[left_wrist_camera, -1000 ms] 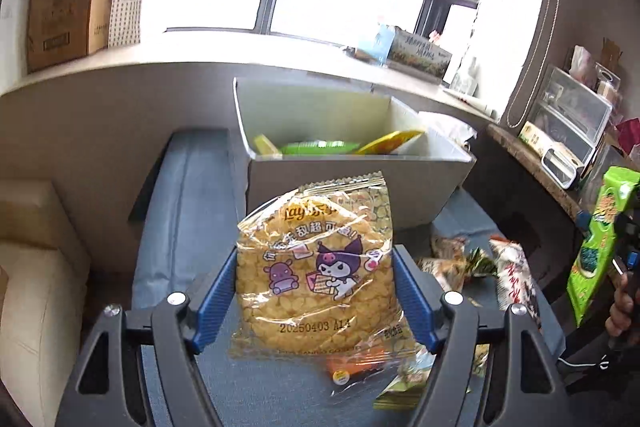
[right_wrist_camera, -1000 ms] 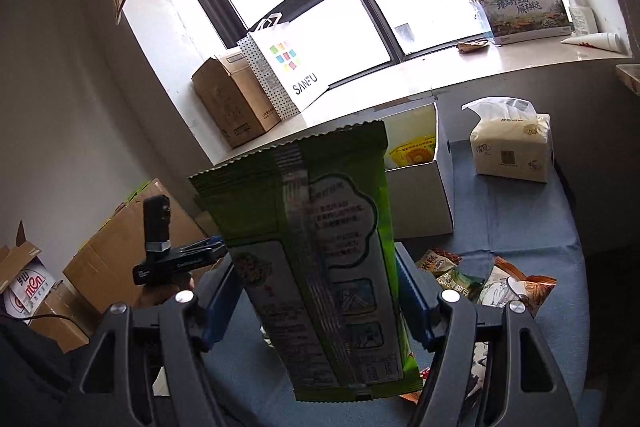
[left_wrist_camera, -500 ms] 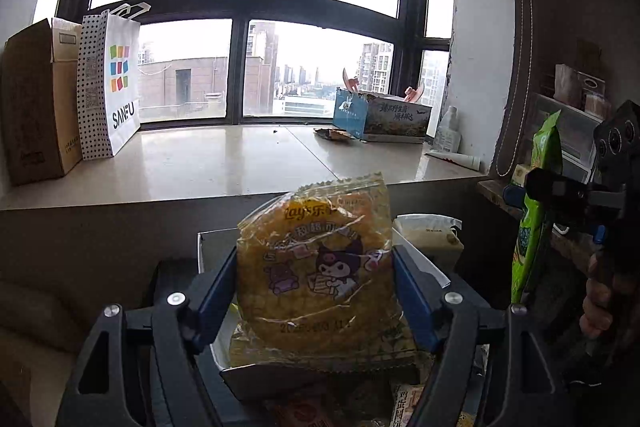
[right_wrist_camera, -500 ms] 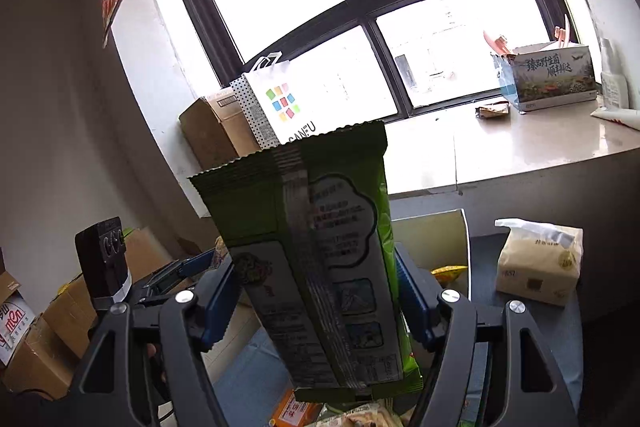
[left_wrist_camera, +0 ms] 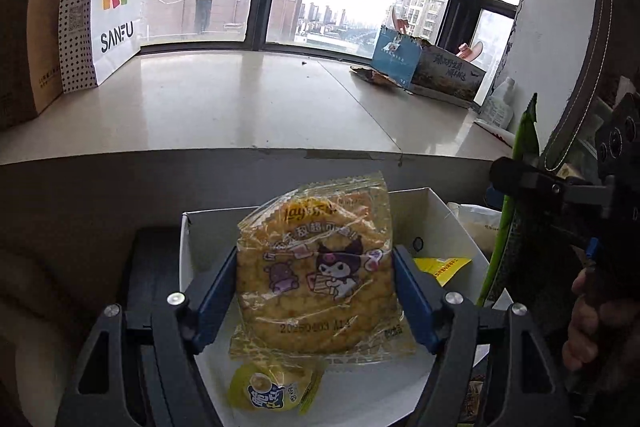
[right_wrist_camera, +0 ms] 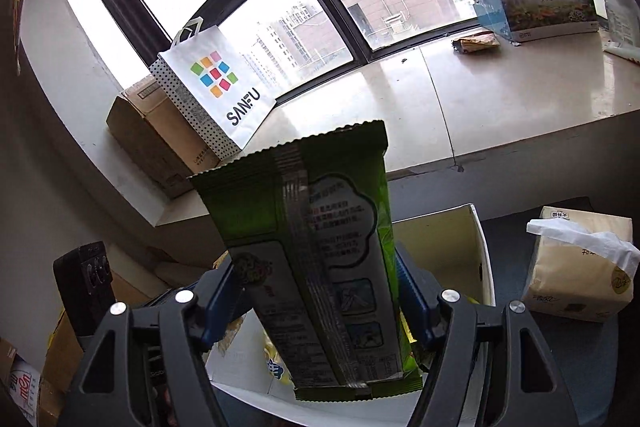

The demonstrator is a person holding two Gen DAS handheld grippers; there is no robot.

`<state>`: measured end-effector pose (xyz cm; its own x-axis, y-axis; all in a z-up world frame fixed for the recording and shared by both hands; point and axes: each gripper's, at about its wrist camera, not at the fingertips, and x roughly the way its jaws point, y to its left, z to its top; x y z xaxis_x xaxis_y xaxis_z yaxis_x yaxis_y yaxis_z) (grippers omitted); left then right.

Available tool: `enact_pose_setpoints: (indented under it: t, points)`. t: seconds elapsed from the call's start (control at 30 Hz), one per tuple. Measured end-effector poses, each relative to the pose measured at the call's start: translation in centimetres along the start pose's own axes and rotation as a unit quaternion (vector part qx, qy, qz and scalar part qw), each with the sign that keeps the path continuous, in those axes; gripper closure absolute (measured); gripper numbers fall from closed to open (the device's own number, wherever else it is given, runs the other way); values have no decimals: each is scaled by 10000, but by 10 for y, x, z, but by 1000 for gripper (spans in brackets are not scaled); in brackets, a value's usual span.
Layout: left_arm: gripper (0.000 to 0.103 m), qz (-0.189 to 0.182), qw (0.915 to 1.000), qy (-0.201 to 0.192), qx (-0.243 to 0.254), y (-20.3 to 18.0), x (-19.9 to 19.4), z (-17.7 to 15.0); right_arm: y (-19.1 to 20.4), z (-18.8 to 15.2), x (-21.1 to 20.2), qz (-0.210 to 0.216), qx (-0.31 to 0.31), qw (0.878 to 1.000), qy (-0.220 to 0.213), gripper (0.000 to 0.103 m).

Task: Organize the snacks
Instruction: 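Place the cookie pack and wafer pack into the box and open both grippers, then withdraw both tools from the box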

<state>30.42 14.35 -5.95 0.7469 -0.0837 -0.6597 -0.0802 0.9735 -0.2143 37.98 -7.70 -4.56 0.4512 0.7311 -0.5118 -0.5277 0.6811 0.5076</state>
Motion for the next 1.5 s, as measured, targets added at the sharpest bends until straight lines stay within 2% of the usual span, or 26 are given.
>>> enact_pose_setpoints:
  t: [0.03, 0.07, 0.1, 0.13, 0.23, 0.5, 0.6, 0.67, 0.73, 0.8, 0.97, 1.07, 1.23, 1.3, 1.4, 1.5]
  points:
    - [19, 32, 10000, 62, -8, 1, 4, -1, -1, 0, 5, -12, 6, 10000, 41, 24]
    - [7, 118, 9999, 86, -41, 4, 7, -2, -2, 0, 11, -15, 19, 9999, 140, 21]
    - [1, 189, 9997, 106, -97, 7, 9, -2, -3, 0, 17, 44, 55, 9997, 237, 8]
    - [0, 210, 9996, 77, -145, 11, 9, -2, -3, -2, 20, 109, 89, 9995, 273, 1]
    - [0, 250, 9989, 139, -374, 25, 10, -3, -1, -6, 24, -58, -15, 9997, 237, 0]
    - [0, 250, 9985, 161, -469, 28, 1, -13, -5, -12, 24, 18, 89, 9995, 305, 0]
    - [0, 235, 9991, 54, -349, 20, -15, -17, -1, -13, 8, 0, 42, 9999, 140, 0]
    - [0, 143, 9997, -82, -158, 13, -34, -22, 4, -17, -11, 145, -37, 9999, -14, 0]
    - [0, 107, 9997, -211, 109, 2, -55, -30, 12, -26, -36, 331, -217, 9990, -204, 0]
    - [0, 57, 9988, -395, 294, -6, -79, -39, 20, -37, -61, 344, -504, 9974, -393, 0]
    - [0, -299, 9955, -788, 423, -22, -137, -70, 51, -82, -123, -150, -1721, 9823, -721, 0]
    - [0, -386, 9933, -910, 604, -34, -163, -95, 58, -112, -156, -356, -2138, 9730, -793, 0]
    - [0, -828, 9899, -842, 785, -56, -199, -143, 51, -156, -212, -844, -2428, 9634, -765, 0]
    - [0, -795, 9897, -823, 862, -66, -208, -164, 47, -174, -233, -1111, -2490, 9593, -731, 0]
    - [0, -835, 9885, -844, 934, -78, -218, -189, 36, -202, -256, -1450, -2364, 9587, -629, 0]
    - [0, -904, 9883, -896, 838, -85, -222, -201, 23, -221, -268, -1801, -2022, 9614, -489, 0]
